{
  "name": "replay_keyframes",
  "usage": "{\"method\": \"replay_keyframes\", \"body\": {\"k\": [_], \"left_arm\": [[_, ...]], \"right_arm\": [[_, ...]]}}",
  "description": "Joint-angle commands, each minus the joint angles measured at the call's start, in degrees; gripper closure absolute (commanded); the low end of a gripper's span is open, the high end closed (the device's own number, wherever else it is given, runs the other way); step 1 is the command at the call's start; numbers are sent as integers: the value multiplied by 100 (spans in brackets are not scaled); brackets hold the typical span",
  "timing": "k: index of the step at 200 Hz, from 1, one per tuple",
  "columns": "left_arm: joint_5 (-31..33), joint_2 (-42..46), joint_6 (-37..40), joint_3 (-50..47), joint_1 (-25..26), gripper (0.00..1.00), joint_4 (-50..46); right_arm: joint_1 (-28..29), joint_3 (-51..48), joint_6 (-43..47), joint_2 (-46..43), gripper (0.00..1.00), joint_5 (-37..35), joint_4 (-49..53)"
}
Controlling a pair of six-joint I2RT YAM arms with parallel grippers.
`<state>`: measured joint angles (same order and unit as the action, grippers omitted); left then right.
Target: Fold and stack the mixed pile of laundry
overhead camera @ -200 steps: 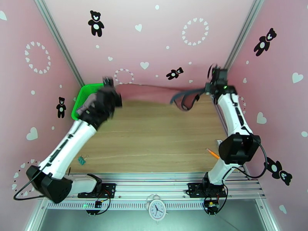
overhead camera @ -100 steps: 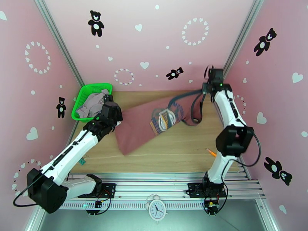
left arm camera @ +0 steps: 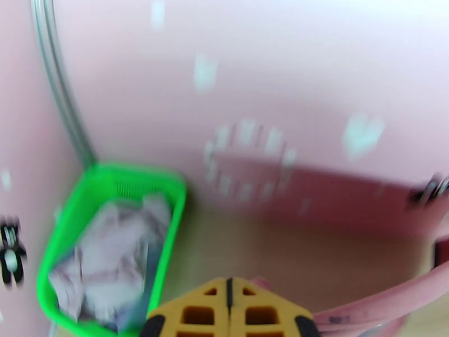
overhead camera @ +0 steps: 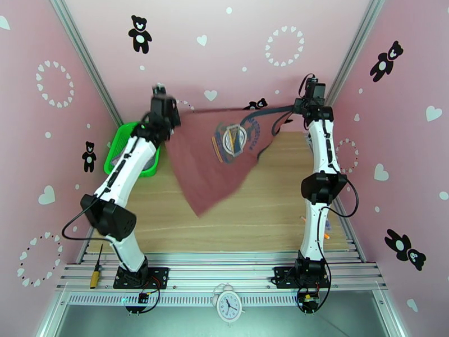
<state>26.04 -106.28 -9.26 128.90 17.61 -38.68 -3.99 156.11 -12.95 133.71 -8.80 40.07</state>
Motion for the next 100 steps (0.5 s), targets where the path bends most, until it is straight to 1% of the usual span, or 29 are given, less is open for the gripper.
{"method": "replay_keyframes", "body": {"k": [1,12,20,34,59,67,79,100], "left_arm": [[174,-145,354,1121,-76,100,-874],[164,-76,356,1119,-56,100,-927],[154,91,356,842,-47,100,-851],[184,598,334,-271,26,100,-444],[159,1758,-126,-2871,155,100,485],[145,2123,-324,-3690,229,100,736],[183,2612,-625,-4834,383,100,1030],[270,3179,-1177,-6340,672,100,1195]], "right_arm": [[-194,227,-234,-209,100,-52,-577],[-194,224,-218,-180,100,8,-589],[-197,213,-195,-157,100,18,-581],[-197,145,-119,-102,100,26,-490],[-197,-389,43,-127,100,306,-265],[-199,-740,89,-221,100,426,-257],[-197,-1520,172,-477,100,641,-414],[-168,-3488,268,-1259,100,869,-1091]]}}
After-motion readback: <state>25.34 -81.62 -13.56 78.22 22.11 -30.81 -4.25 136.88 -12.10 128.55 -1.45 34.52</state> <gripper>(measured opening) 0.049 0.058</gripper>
